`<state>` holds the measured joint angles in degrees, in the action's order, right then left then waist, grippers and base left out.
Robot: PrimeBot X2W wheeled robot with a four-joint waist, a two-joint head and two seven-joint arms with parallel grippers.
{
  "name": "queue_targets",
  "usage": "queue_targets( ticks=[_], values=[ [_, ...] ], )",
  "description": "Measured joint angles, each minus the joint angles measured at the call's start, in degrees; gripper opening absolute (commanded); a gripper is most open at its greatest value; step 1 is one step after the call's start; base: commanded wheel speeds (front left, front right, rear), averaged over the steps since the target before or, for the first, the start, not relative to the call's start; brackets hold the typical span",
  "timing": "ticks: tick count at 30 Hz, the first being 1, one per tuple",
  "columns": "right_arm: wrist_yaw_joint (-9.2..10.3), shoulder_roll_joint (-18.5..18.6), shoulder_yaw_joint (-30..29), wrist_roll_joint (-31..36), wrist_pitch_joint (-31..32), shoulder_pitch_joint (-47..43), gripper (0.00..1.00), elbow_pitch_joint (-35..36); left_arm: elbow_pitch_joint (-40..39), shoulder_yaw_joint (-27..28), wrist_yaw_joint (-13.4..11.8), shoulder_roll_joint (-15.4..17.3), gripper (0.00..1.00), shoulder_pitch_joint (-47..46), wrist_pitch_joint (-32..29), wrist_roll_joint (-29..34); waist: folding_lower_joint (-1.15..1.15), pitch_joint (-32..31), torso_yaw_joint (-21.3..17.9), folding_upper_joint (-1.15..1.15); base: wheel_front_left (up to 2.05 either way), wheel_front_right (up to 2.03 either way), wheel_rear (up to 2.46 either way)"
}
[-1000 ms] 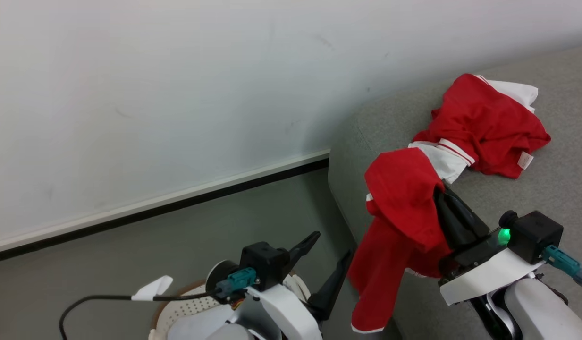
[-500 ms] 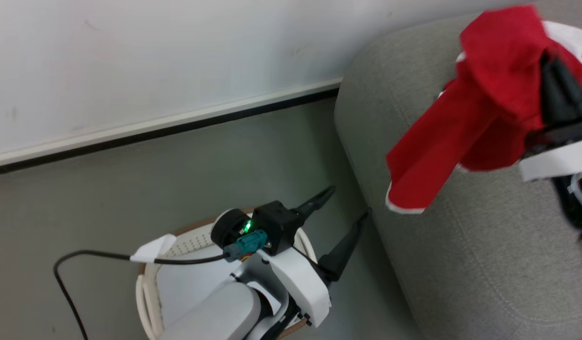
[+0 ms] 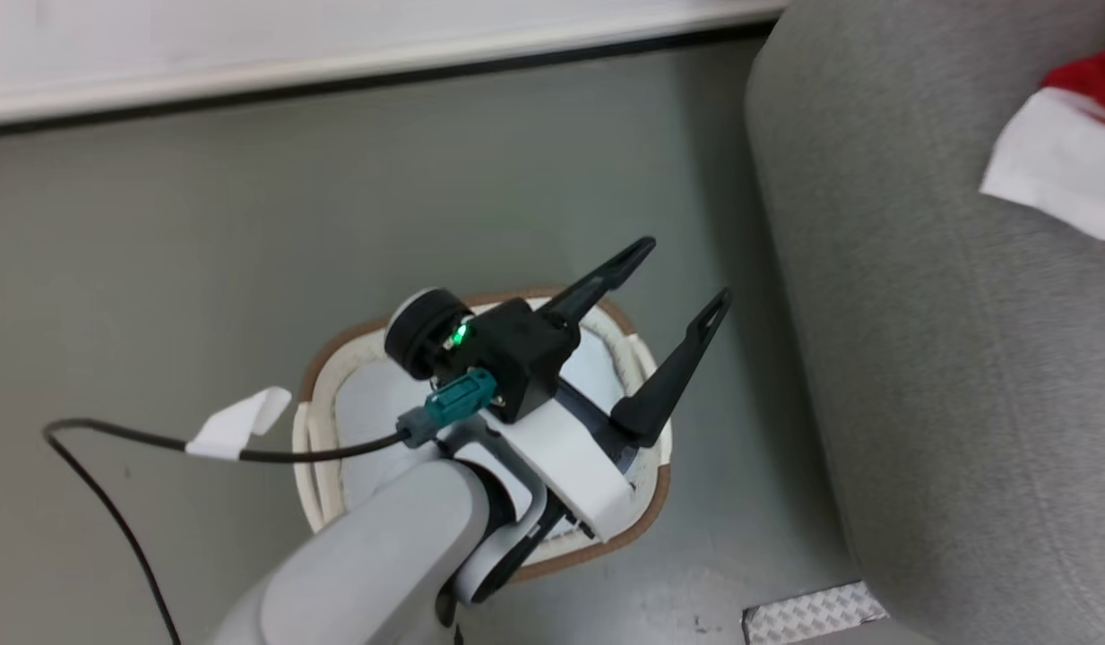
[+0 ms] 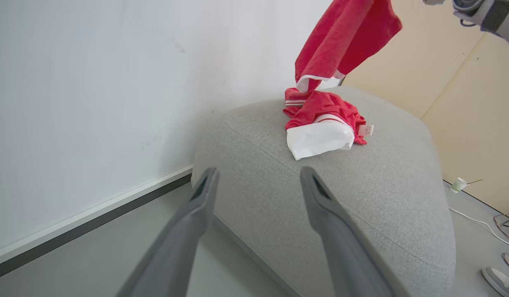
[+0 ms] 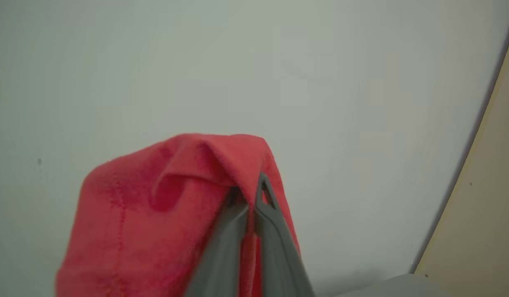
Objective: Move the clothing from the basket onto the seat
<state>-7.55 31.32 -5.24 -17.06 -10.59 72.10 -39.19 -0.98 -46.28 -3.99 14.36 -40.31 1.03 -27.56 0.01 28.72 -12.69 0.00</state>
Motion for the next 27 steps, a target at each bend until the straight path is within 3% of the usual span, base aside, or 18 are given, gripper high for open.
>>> queue_targets(
  ticks=[6,10,13,14,15,16,23,27],
  values=[
    [0.0,4.6,-9.5,9.8,-0.6,-0.3,0.0,-11.3,-2.9,0.0,0.5,0.1,1.0,-2.8,0.3,1.5,0.0,5.4,2.1,0.0,0.0,0.0,0.0],
    [0.0,3.9,-16.8,16.0,-2.2,-4.1,0.0,-18.4,-4.1,0.2,-0.1,0.5,1.0,-2.8,0.2,1.8,0.0,8.6,3.5,0.0,0.0,0.0,0.0],
    [-0.01,0.1,-21.2,18.6,-3.2,-6.4,0.0,-21.4,-4.7,1.0,-1.3,1.0,1.0,-2.4,0.4,1.8,0.0,10.5,4.2,0.0,0.0,0.0,0.0],
    [-0.01,-0.8,-22.5,19.3,-3.6,-6.6,0.29,-22.0,-4.7,1.2,-1.5,1.3,1.0,-2.1,0.4,1.8,0.0,11.0,4.3,0.0,0.0,0.0,0.0],
    [-0.01,-1.4,-23.7,20.4,-3.6,-6.7,0.5,-22.2,-4.7,1.4,-1.6,1.5,1.0,-2.0,0.5,1.8,0.0,11.4,4.3,0.0,0.0,0.0,0.0],
    [-0.01,-2.1,-24.9,21.5,-3.9,-6.8,1.0,-22.2,-4.7,1.4,-1.6,1.7,1.0,-1.9,0.6,1.8,0.0,11.7,4.3,0.0,0.0,0.0,0.0],
    [-0.01,-7.6,-28.3,25.1,-4.4,-9.5,1.0,-19.7,-3.7,1.8,-2.1,1.9,1.0,-0.6,1.7,1.2,-0.01,9.3,3.1,0.0,0.0,0.0,0.0],
    [-0.01,-11.6,-25.5,25.2,-4.4,-13.8,1.0,-14.7,-2.8,2.3,-2.2,2.2,1.0,0.3,2.8,0.6,-0.01,6.6,2.0,0.0,0.0,0.0,0.0]
  ],
)
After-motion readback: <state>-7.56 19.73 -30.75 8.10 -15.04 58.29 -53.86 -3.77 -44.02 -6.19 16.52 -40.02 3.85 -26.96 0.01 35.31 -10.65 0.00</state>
